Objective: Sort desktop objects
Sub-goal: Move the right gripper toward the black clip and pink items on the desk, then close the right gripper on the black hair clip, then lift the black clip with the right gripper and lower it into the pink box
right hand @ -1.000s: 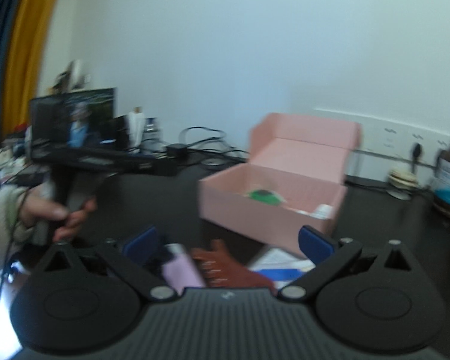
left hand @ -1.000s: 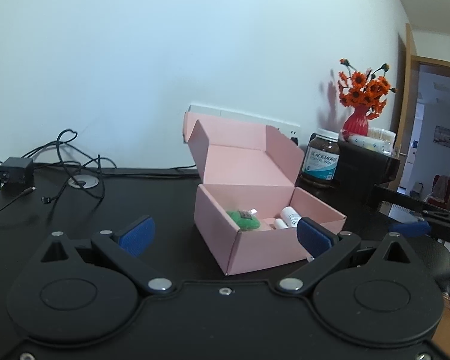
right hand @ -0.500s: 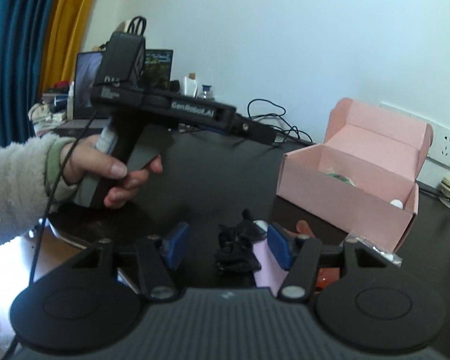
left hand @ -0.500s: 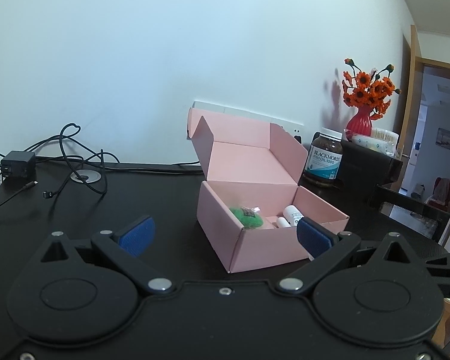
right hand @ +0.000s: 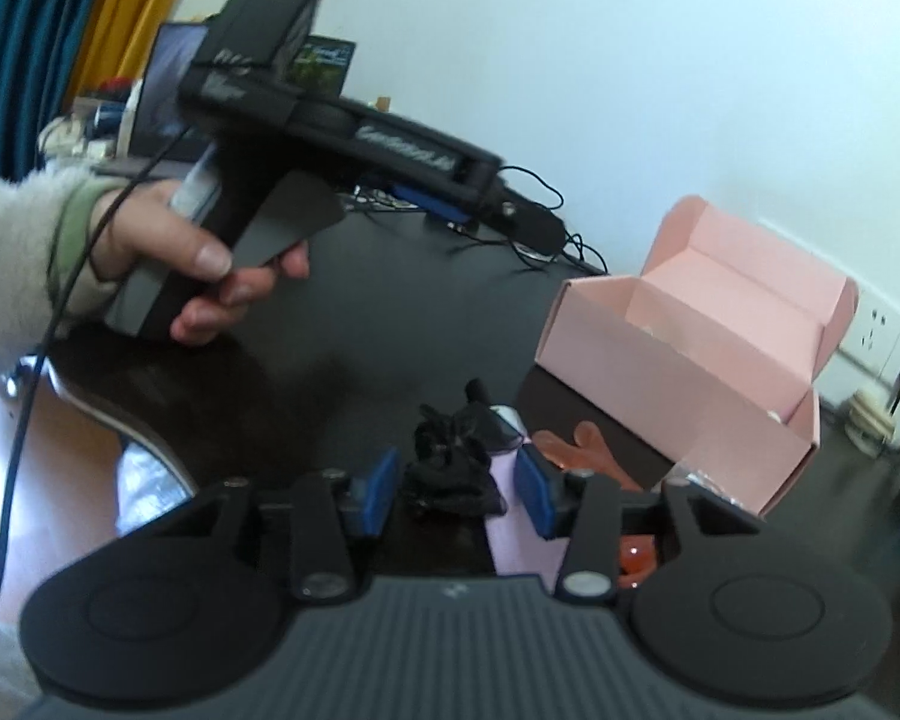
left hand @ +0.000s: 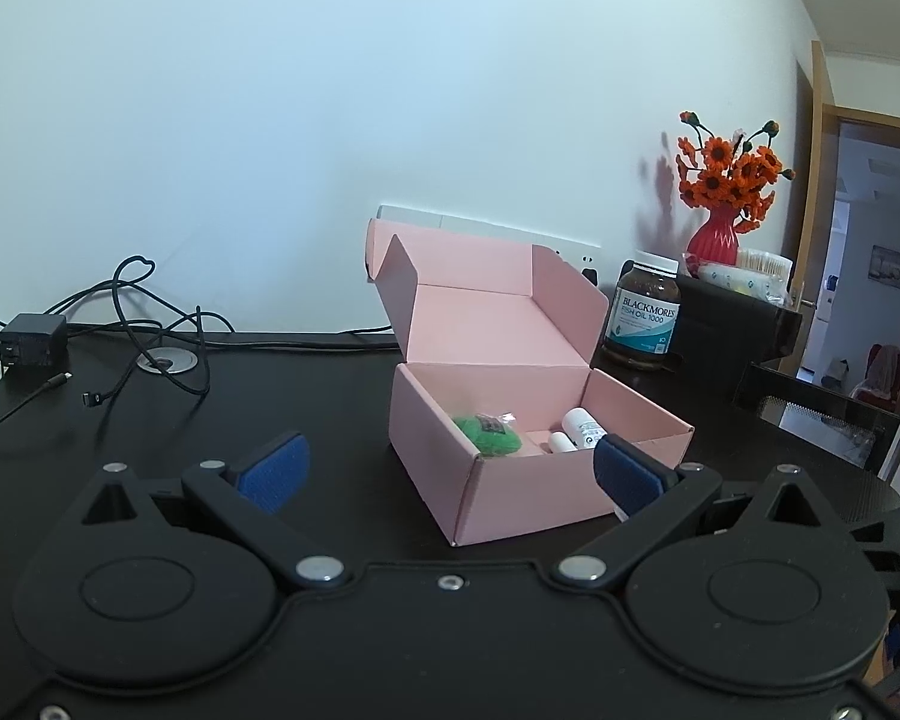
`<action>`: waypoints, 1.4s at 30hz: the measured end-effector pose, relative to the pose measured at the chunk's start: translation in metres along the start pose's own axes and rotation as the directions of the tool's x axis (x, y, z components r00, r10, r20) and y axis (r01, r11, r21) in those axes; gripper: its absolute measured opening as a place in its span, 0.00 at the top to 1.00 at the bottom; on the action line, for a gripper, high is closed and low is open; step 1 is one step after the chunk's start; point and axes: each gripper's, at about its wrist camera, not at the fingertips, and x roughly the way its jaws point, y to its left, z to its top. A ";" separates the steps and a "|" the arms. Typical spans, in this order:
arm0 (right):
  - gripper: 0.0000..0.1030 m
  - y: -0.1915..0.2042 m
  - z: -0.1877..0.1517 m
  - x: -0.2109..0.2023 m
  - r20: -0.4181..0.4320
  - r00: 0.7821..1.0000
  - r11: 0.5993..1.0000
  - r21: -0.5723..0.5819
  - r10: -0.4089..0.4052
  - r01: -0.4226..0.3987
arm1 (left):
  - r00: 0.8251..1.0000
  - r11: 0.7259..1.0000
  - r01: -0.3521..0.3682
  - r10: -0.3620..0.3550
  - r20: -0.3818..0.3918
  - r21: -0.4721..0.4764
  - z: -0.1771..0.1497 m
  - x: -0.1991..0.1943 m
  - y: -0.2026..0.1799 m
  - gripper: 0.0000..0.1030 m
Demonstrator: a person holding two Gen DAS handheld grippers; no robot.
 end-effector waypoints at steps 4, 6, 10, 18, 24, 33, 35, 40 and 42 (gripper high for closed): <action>0.61 0.003 0.000 0.003 -0.006 1.000 0.999 -0.026 -0.028 0.027 | 1.000 1.000 0.000 0.000 0.001 0.003 0.000 0.000 0.000 0.00; 0.62 0.004 0.000 0.004 -0.008 0.999 0.998 -0.039 -0.042 0.041 | 1.000 1.000 0.000 0.000 0.000 0.003 0.000 0.000 0.000 0.00; 0.65 0.006 0.000 0.007 -0.013 0.998 0.996 -0.065 -0.069 0.068 | 1.000 1.000 -0.001 0.001 0.000 0.000 0.000 0.000 0.000 0.00; 0.69 0.005 -0.003 0.008 0.009 0.994 0.991 -0.077 -0.109 0.109 | 1.000 1.000 0.000 0.000 -0.001 0.002 0.000 0.000 0.001 0.00; 0.69 0.002 -0.002 0.004 0.061 0.989 0.988 -0.059 -0.137 0.140 | 1.000 1.000 -0.001 0.001 -0.001 0.003 0.000 0.000 0.000 0.00; 0.69 -0.035 0.003 0.000 0.098 0.995 0.978 0.210 -0.033 0.011 | 1.000 1.000 0.001 -0.001 -0.002 -0.007 0.000 0.000 0.001 0.00; 0.69 -0.054 0.003 0.001 0.111 0.994 0.944 0.326 0.007 -0.043 | 1.000 1.000 0.001 -0.001 -0.003 -0.012 0.000 0.001 0.002 0.00; 0.69 -0.098 0.014 -0.004 0.162 0.987 0.864 0.497 0.001 -0.082 | 1.000 1.000 0.001 -0.001 -0.005 -0.012 0.000 0.001 0.002 0.00; 0.69 -0.118 0.026 -0.003 0.165 0.986 0.841 0.535 -0.010 -0.081 | 1.000 1.000 0.001 -0.001 -0.005 -0.006 0.000 0.001 0.001 0.00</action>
